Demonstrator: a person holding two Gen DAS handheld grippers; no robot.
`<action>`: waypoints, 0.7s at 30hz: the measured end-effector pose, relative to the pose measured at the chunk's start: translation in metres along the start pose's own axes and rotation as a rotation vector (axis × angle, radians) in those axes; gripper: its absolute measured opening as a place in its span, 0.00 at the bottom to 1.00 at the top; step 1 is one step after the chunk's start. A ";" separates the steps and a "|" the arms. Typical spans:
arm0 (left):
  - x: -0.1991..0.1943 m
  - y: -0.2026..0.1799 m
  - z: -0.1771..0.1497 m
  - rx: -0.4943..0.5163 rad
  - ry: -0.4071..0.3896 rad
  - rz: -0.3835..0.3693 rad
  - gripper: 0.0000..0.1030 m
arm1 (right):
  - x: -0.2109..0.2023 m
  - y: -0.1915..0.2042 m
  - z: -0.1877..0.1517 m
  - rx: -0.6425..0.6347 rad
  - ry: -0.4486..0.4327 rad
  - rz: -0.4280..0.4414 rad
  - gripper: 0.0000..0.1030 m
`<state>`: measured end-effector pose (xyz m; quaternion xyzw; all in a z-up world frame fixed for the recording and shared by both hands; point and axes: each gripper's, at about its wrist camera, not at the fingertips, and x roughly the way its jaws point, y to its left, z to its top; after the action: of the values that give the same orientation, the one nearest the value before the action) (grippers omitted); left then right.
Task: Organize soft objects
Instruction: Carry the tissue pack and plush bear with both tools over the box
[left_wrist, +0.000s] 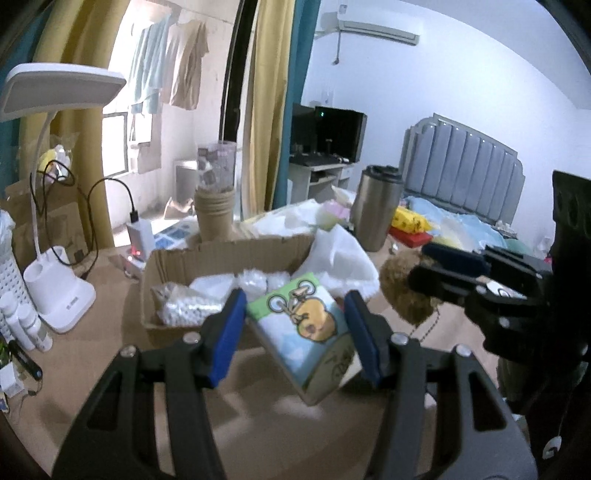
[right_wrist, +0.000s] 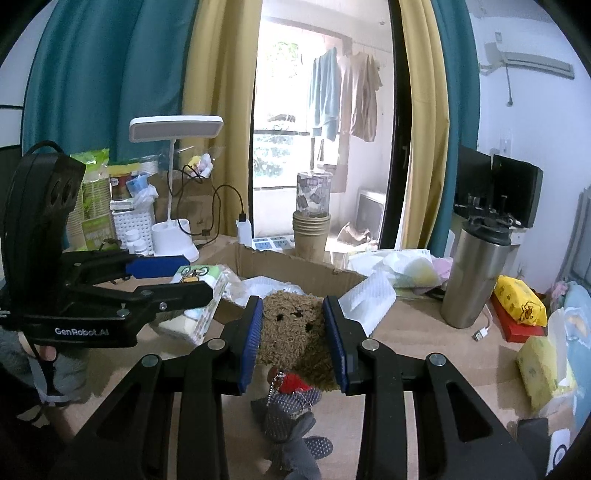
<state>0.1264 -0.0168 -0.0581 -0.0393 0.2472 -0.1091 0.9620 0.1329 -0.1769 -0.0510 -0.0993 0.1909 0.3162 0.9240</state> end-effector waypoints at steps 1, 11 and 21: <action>0.001 0.001 0.002 -0.001 -0.005 0.001 0.55 | 0.000 0.000 0.000 0.000 -0.001 0.000 0.35; 0.008 0.013 0.010 -0.030 -0.048 0.029 0.55 | 0.015 0.001 0.008 0.016 0.016 -0.011 0.35; 0.015 0.018 0.016 -0.052 -0.075 0.043 0.55 | 0.031 0.000 0.020 0.015 0.005 -0.011 0.35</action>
<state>0.1502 -0.0022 -0.0534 -0.0630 0.2143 -0.0803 0.9714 0.1617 -0.1536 -0.0458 -0.0940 0.1952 0.3094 0.9259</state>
